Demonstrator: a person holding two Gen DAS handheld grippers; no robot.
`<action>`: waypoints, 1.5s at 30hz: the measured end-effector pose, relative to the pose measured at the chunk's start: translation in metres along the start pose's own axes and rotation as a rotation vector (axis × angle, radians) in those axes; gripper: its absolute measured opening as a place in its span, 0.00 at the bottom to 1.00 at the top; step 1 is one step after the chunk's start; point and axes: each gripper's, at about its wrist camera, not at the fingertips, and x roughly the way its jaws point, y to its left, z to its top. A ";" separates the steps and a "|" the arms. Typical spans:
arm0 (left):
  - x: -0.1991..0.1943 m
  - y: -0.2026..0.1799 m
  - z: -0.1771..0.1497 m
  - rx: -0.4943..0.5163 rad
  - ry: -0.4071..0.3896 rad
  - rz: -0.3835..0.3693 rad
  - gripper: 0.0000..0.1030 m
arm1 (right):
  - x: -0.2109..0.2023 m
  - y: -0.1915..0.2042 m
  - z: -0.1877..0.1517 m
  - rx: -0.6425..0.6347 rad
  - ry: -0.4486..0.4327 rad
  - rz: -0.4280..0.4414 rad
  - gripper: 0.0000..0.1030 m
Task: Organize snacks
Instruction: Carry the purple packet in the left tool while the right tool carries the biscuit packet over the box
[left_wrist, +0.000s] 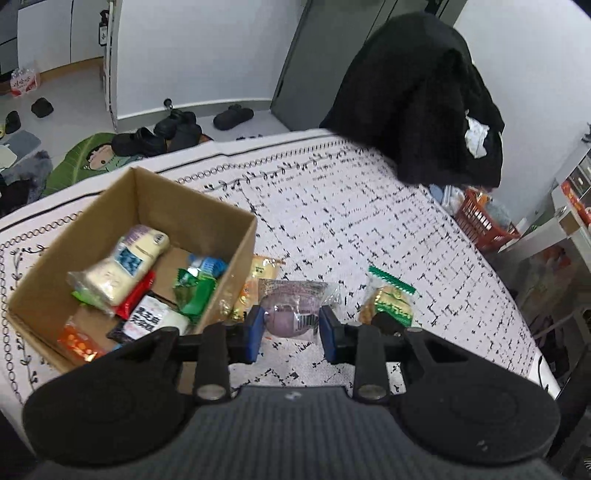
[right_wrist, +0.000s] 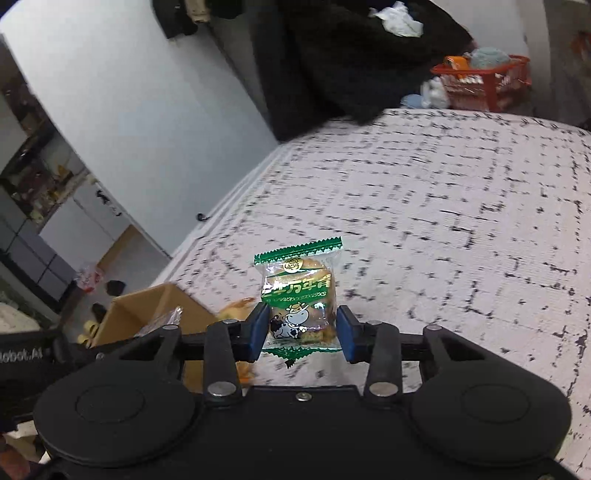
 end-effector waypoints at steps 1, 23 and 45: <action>-0.004 0.002 0.000 -0.003 -0.006 0.000 0.30 | -0.003 0.004 -0.001 -0.009 -0.003 0.008 0.38; -0.061 0.080 0.005 -0.074 -0.075 0.038 0.30 | -0.058 0.091 -0.014 -0.141 -0.106 0.124 0.38; -0.044 0.144 0.023 -0.150 -0.015 0.052 0.27 | -0.025 0.157 -0.038 -0.255 -0.018 0.139 0.38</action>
